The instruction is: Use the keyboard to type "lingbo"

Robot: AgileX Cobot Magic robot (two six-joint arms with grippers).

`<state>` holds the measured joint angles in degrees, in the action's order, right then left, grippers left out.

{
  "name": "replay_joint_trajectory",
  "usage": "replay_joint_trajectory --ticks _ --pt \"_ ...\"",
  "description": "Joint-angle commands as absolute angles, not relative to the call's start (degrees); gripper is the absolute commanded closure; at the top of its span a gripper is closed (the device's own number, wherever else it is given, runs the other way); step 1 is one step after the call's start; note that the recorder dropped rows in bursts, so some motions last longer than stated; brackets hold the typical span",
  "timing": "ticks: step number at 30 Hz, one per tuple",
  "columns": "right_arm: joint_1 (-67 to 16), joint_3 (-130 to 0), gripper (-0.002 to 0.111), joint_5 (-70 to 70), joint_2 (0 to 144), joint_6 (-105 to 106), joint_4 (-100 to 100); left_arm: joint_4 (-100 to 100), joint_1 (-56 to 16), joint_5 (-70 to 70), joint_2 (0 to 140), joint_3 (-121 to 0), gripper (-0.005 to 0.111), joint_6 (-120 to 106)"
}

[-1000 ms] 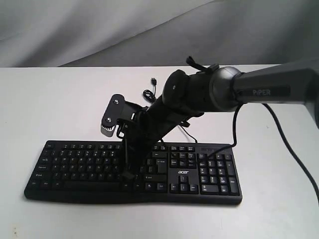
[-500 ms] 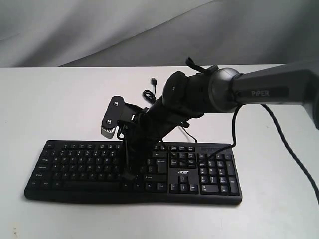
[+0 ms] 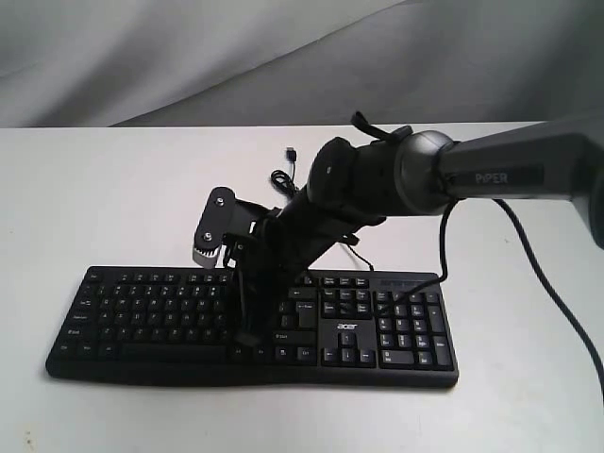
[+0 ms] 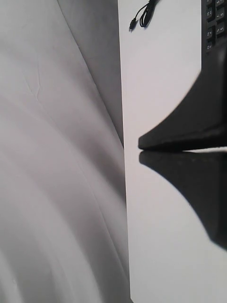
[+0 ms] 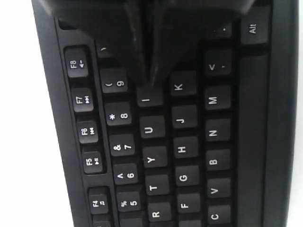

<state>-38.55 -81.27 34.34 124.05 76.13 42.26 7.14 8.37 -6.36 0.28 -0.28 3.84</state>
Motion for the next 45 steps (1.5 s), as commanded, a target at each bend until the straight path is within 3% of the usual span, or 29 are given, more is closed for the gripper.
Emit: replay_joint_trajectory --ticks 1,15,31,45 --pt "-38.25 -81.15 0.108 34.19 124.61 77.32 42.56 7.16 7.99 -5.86 0.00 0.00 0.106 3.96" --pt "-38.25 -81.15 0.108 35.52 118.00 77.75 42.56 7.16 7.99 -5.86 0.00 0.00 0.106 3.96" --pt "-37.97 -81.15 0.108 31.56 84.62 66.25 38.50 7.16 7.99 -5.86 0.00 0.00 0.106 3.96" --pt "-37.97 -81.15 0.108 32.06 70.53 64.40 36.61 7.16 7.99 -5.86 0.00 0.00 0.106 3.96"
